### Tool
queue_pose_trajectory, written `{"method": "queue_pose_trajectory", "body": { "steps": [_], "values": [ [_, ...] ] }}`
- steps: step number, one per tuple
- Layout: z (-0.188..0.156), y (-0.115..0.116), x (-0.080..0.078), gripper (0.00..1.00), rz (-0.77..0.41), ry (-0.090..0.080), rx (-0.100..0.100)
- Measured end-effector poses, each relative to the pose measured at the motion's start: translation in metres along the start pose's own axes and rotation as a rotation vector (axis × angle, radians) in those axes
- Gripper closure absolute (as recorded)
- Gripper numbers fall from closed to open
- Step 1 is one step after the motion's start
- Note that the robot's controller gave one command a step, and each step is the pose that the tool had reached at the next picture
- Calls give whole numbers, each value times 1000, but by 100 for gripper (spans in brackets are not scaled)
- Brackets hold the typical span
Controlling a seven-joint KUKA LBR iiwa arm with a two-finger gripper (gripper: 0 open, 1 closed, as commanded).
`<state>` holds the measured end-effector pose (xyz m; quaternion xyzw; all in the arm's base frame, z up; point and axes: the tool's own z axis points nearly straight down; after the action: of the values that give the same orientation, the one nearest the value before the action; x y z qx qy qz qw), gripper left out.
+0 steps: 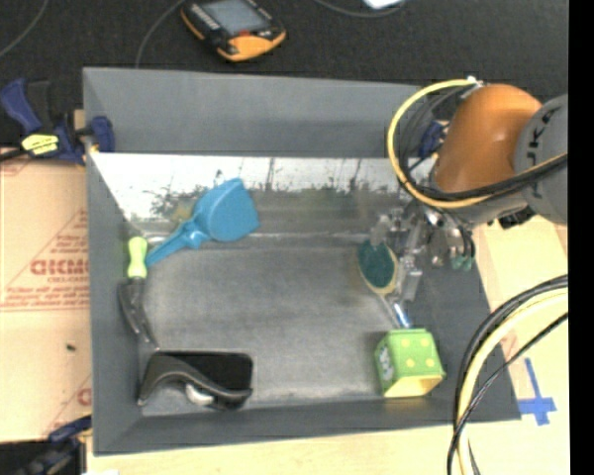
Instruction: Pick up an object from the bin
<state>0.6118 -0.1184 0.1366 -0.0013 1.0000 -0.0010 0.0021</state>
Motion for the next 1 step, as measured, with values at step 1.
{"method": "queue_pose_trajectory", "body": {
  "steps": [1],
  "values": [
    [64,-7,0,0,118,-16,-1]
  ]
}}
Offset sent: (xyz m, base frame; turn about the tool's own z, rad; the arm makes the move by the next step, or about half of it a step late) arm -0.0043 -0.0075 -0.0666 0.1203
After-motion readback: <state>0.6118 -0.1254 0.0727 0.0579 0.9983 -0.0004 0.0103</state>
